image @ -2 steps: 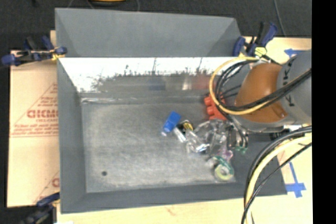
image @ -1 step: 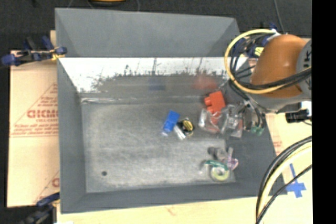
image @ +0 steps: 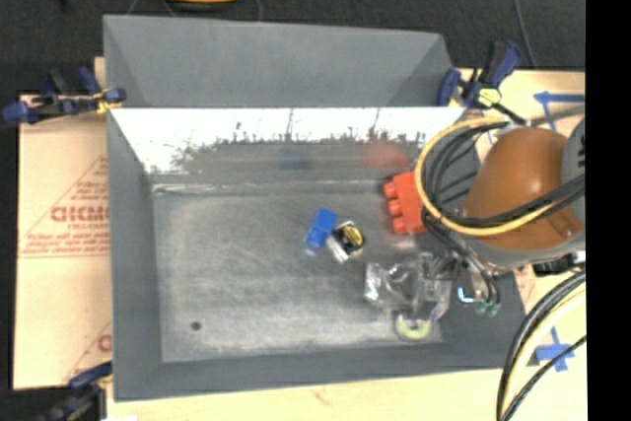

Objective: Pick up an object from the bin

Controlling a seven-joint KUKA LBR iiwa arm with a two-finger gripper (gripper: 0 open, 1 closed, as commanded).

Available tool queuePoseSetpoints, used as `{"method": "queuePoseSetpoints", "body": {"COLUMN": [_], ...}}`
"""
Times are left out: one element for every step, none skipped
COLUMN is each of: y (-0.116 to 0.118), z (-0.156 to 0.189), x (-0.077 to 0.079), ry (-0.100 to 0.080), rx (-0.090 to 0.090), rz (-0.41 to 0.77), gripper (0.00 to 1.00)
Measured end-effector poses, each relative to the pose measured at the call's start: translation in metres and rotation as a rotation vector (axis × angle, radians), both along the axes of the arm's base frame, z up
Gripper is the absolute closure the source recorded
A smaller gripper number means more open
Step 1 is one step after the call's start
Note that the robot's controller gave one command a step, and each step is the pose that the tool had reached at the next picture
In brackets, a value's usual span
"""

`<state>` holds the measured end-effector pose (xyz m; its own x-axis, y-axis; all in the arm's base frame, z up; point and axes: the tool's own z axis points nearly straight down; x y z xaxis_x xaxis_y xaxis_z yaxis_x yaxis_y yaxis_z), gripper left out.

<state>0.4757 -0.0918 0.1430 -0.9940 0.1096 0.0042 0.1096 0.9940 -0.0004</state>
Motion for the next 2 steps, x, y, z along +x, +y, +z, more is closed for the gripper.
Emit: {"method": "queuePoseSetpoints", "body": {"y": [-0.001, -0.04], "z": [0.096, 0.036], "x": [0.009, -0.001], "ry": [-0.014, 0.0], "rx": [-0.002, -0.001], "rz": [0.003, -0.282], "gripper": [1.0, 1.0]}}
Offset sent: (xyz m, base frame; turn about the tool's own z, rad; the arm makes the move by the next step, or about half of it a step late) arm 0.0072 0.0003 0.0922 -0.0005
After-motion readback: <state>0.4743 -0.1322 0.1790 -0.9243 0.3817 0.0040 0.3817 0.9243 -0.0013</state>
